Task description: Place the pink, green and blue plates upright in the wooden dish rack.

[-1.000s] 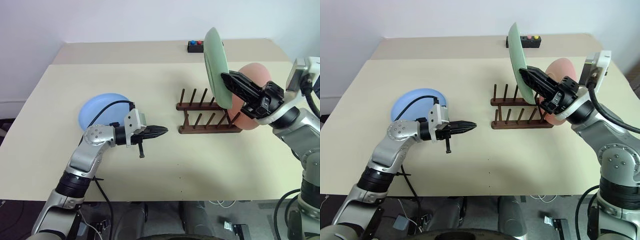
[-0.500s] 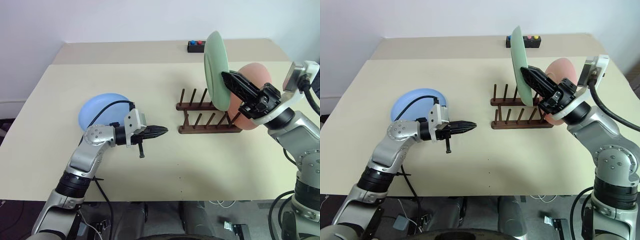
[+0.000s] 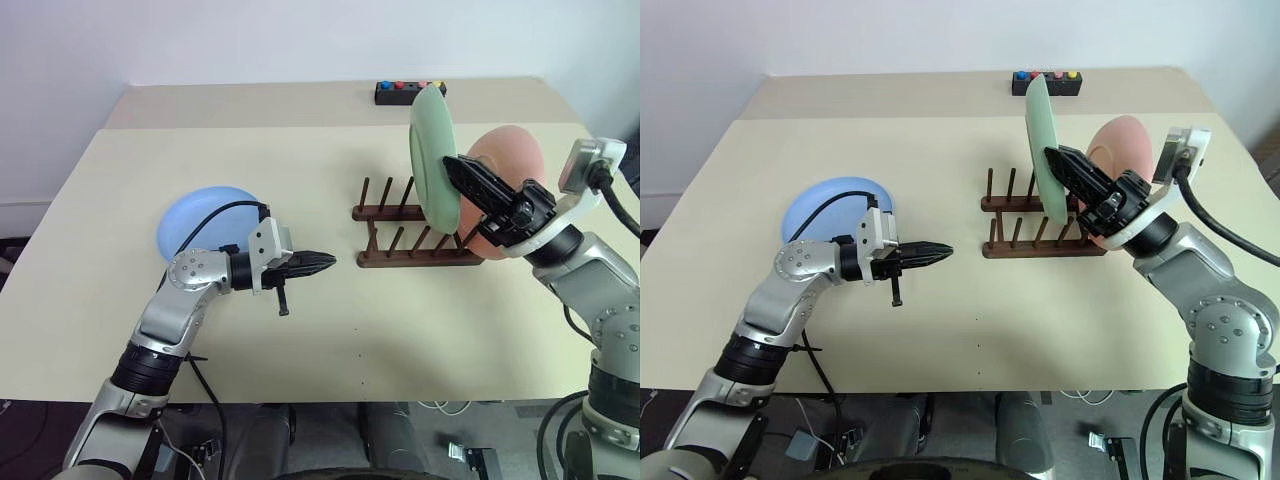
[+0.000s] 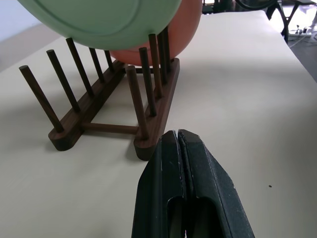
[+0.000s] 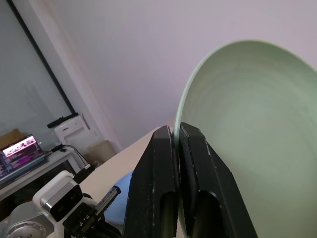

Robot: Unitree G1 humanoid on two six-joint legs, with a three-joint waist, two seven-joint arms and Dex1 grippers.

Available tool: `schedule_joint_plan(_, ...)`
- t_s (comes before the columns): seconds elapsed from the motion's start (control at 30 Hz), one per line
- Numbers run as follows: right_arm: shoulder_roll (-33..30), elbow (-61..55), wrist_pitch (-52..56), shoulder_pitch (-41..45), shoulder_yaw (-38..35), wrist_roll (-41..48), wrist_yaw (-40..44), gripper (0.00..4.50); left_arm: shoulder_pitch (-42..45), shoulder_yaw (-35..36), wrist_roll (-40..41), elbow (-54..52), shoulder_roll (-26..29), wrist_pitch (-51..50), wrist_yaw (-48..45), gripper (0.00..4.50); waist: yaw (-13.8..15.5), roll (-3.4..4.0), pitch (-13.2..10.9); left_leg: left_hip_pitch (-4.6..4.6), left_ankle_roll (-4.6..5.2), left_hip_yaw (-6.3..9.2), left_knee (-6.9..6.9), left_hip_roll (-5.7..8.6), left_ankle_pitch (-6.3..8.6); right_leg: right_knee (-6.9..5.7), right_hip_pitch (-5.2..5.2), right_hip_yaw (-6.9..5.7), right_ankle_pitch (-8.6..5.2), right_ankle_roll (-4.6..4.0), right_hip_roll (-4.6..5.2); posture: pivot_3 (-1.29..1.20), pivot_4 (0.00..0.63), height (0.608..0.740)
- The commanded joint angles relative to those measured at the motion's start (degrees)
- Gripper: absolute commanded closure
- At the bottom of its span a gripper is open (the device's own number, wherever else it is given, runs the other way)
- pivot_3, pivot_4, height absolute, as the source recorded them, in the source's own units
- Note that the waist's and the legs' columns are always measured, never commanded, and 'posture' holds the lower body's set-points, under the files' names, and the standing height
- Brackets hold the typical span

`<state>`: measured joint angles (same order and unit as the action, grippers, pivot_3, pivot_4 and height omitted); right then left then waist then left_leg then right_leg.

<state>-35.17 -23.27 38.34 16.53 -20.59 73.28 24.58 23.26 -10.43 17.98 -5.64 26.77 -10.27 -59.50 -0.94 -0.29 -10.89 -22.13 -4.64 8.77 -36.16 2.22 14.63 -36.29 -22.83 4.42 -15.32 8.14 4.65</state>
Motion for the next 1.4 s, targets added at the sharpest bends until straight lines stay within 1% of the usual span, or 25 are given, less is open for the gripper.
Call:
schedule_joint_plan(0.03, 0.4, -0.49, -0.64, -0.16, -1.67, 0.56, 0.16, 4.38, 0.22, 0.59, 0.09, -1.0, -0.01, 1.02, 0.23, 4.5, 0.01, 0.0, 0.0, 0.0, 0.0, 0.0, 0.0, 0.0, 0.0, 0.0, 0.0, 0.0, 0.0, 0.0, 0.0, 0.0, 0.15, 0.74)
schedule_joint_plan(0.4, 1.38, -0.23, -0.96, -2.43, -1.8, -0.13, -0.13, 4.38, 0.36, 0.48, -0.11, -0.69, -0.08, 1.39, 0.2, 4.5, -0.01, 0.0, 0.0, 0.01, 0.0, 0.0, -0.02, 0.0, 0.0, 0.0, 0.02, 0.0, 0.0, 0.0, 0.0, 0.0, 0.15, 0.74)
schedule_joint_plan(0.43, 1.36, -0.33, -0.99, -2.56, -1.85, -0.18, -0.2, 4.13, 0.39, 0.47, -0.09, -0.69, -0.09, 1.43, 0.19, 4.5, 0.0, 0.0, 0.0, 0.01, 0.0, 0.0, -0.02, 0.0, 0.0, 0.0, 0.02, 0.0, 0.0, 0.0, 0.0, 0.0, 0.15, 0.74)
schedule_joint_plan(0.5, 1.28, -0.65, -1.04, -2.93, -2.16, 0.04, -0.3, 3.48, 0.44, 0.43, -0.07, -0.72, -0.1, 1.49, 0.19, 4.5, 0.02, 0.0, 0.0, 0.01, 0.0, 0.0, -0.02, 0.0, 0.0, 0.0, 0.02, 0.0, 0.0, 0.0, 0.0, 0.0, 0.15, 0.74)
schedule_joint_plan(0.6, 1.09, -1.05, -1.3, -3.25, -2.44, 0.01, -0.45, 1.97, 0.55, 0.38, -0.13, -0.48, -0.19, 1.61, 0.18, 4.5, 0.02, 0.0, 0.0, -0.02, 0.0, 0.0, -0.01, 0.0, 0.0, 0.0, -0.02, 0.0, 0.0, 0.0, 0.0, 0.0, 0.15, 0.74)
schedule_joint_plan(0.63, 1.05, -1.15, -1.41, -3.3, -2.5, -0.12, -0.52, 1.55, 0.58, 0.36, -0.16, -0.4, -0.22, 1.64, 0.18, 4.5, 0.02, 0.0, 0.0, -0.03, 0.0, 0.0, 0.0, 0.0, 0.0, 0.0, -0.02, 0.0, 0.0, 0.0, 0.0, 0.0, 0.15, 0.74)
schedule_joint_plan(0.67, 1.0, -1.27, -1.55, -3.36, -2.57, -0.35, -0.65, 0.95, 0.59, 0.34, -0.16, -0.39, -0.24, 1.64, 0.17, 4.5, -0.02, 0.0, 0.0, -0.03, 0.0, 0.0, 0.0, 0.0, 0.0, 0.0, -0.02, 0.0, 0.0, 0.0, 0.0, 0.0, 0.15, 0.74)
schedule_joint_plan(0.7, 0.9, -1.39, -1.68, -3.42, -2.62, -0.63, -0.63, 0.45, 0.64, 0.31, -0.19, -0.36, -0.29, 1.67, 0.18, 4.5, -0.02, 0.0, 0.0, -0.02, 0.0, 0.0, 0.0, 0.0, 0.0, 0.0, -0.02, 0.0, 0.0, 0.0, 0.0, 0.0, 0.15, 0.74)
schedule_joint_plan(0.73, 0.78, -1.67, -1.78, -3.57, -2.64, -0.95, -0.61, 0.03, 0.68, 0.3, -0.21, -0.32, -0.34, 1.68, 0.19, 4.5, -0.01, 0.0, 0.0, -0.02, 0.0, 0.0, 0.0, 0.0, 0.0, 0.0, -0.02, 0.0, 0.0, 0.0, -0.01, 0.0, 0.15, 0.74)
schedule_joint_plan(0.97, -0.18, -3.06, -2.46, -4.92, -3.06, -3.04, -0.4, 0.03, 0.61, 0.34, -0.42, -0.37, -0.6, 1.62, 0.25, 4.5, 0.01, 0.0, 0.0, -0.03, 0.0, 0.0, 0.0, 0.0, 0.0, 0.01, -0.03, 0.0, 0.0, 0.0, 0.0, 0.0, 0.15, 0.74)
schedule_joint_plan(1.1, -0.88, -3.71, -2.67, -5.6, -4.49, -3.78, -0.88, 0.03, 0.37, 0.37, -0.46, -0.53, -0.69, 1.63, 0.38, 4.5, 0.04, 0.0, 0.0, -0.03, 0.0, 0.0, 0.0, 0.0, 0.0, 0.01, -0.02, 0.0, 0.0, 0.0, 0.0, 0.0, 0.15, 0.74)
schedule_joint_plan(1.33, -2.72, -5.59, -1.59, -7.11, -6.89, -2.37, -0.72, 0.03, 0.14, 0.52, -0.45, -0.68, -0.66, 1.63, 0.6, 4.5, 0.07, 0.0, 0.0, -0.04, 0.0, 0.0, 0.0, 0.0, 0.0, 0.01, -0.02, 0.0, 0.0, 0.0, 0.0, 0.0, 0.15, 0.74)
schedule_joint_plan(1.4, -3.77, -6.46, -1.55, -7.96, -7.26, -3.25, -0.3, 0.03, 0.15, 0.53, -0.44, -0.68, -0.63, 1.62, 0.64, 4.5, 0.05, 0.0, 0.0, -0.03, 0.0, 0.0, 0.01, 0.0, 0.0, 0.01, -0.03, 0.0, 0.0, 0.0, 0.0, 0.0, 0.15, 0.74)
